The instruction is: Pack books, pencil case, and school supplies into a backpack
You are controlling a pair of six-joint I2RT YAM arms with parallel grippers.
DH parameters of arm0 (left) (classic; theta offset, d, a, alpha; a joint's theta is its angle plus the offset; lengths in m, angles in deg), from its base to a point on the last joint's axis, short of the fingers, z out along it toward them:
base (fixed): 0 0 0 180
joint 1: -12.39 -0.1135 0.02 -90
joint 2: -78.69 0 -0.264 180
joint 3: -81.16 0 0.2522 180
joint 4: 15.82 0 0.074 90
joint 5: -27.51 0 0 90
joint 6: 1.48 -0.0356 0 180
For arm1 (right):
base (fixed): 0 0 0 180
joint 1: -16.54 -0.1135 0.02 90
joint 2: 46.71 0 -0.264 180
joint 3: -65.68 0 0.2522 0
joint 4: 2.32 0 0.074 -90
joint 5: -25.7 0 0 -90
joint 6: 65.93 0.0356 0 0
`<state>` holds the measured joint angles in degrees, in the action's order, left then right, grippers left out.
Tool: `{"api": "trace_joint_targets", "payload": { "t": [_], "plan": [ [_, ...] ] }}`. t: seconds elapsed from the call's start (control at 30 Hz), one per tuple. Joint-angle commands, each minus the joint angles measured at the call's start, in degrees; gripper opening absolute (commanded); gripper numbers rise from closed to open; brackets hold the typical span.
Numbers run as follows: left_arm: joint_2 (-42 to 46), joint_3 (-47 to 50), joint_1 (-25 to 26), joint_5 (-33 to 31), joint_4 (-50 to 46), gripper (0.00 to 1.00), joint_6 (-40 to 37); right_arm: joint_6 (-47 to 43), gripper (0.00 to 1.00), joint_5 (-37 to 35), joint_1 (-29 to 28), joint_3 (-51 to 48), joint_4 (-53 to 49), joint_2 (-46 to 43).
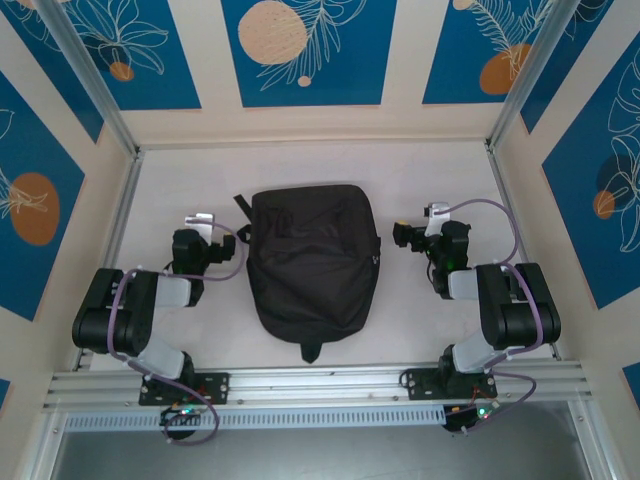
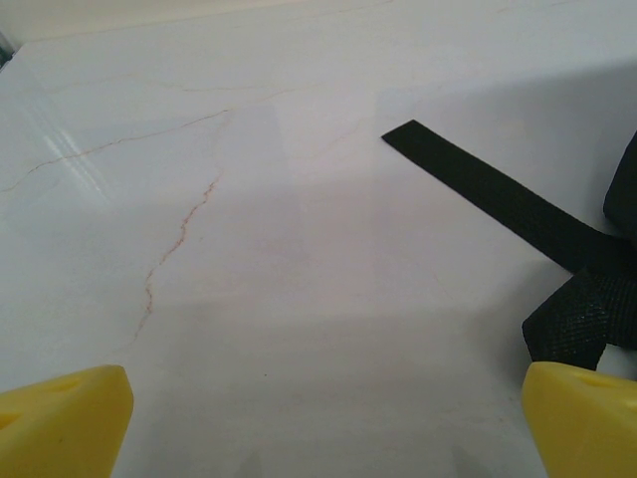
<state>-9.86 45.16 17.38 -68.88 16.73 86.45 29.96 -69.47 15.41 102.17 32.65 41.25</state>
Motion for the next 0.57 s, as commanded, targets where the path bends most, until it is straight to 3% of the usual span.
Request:
{"api": "trace_joint_targets", "payload": {
  "t": [0.0, 0.53],
  "plan": [
    [0.5, -0.4, -0.4, 0.9, 2.1, 1.0, -0.2, -1.0, 0.99, -0.5, 0.3, -0.3, 0.9, -0.3],
    [0.6, -0.5, -0.6, 1.4, 1.9, 1.0, -0.2, -1.0, 0.99, -0.4, 0.2, -0.3, 0.9, -0.4]
  ]
}}
